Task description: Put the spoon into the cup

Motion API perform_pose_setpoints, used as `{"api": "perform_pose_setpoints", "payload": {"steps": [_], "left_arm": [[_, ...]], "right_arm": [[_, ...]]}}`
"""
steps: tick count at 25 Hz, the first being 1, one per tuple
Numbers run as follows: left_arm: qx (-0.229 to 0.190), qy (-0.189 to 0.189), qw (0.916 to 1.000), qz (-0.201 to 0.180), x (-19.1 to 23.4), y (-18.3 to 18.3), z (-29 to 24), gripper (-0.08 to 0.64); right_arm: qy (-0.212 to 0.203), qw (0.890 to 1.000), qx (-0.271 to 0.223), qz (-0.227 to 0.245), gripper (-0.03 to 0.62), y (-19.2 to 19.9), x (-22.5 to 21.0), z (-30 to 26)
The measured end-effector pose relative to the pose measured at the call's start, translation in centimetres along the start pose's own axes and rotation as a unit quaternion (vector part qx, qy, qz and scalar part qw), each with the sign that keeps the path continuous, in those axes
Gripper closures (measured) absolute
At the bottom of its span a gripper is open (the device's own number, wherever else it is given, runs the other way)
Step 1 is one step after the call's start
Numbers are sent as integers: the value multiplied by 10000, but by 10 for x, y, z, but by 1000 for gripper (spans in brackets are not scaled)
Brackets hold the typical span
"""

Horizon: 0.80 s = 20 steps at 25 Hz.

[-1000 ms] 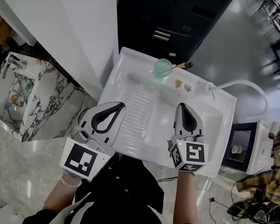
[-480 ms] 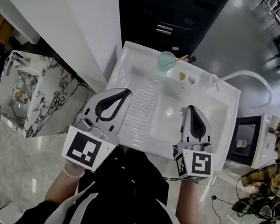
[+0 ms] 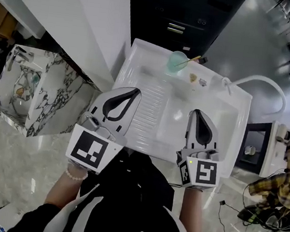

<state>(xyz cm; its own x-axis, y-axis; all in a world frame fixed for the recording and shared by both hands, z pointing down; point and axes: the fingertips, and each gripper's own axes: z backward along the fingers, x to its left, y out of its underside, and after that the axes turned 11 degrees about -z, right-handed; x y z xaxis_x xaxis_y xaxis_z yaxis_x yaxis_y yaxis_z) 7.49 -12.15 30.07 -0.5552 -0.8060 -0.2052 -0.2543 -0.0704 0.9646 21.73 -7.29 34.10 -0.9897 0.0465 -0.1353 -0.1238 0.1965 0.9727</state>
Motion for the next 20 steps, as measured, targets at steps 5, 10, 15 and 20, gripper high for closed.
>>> {"api": "perform_pose_setpoints", "payload": {"steps": [5,10,15,20], "left_arm": [[5,40,10000,2,-1,1,0,558],[24,110,9999,-14,-1,3,-1,558],[-7,147,9999,-47,1,3,-3,558],[-16,142,9999,-33,4,4,-3,558]], "right_arm": [[30,10000,26,14,591,2,2,0],[55,10000,13,21,591,1,4,-1],[69,10000,34,31,591,2,7,-3],[50,10000,40,63,591,2,11,-6]]}}
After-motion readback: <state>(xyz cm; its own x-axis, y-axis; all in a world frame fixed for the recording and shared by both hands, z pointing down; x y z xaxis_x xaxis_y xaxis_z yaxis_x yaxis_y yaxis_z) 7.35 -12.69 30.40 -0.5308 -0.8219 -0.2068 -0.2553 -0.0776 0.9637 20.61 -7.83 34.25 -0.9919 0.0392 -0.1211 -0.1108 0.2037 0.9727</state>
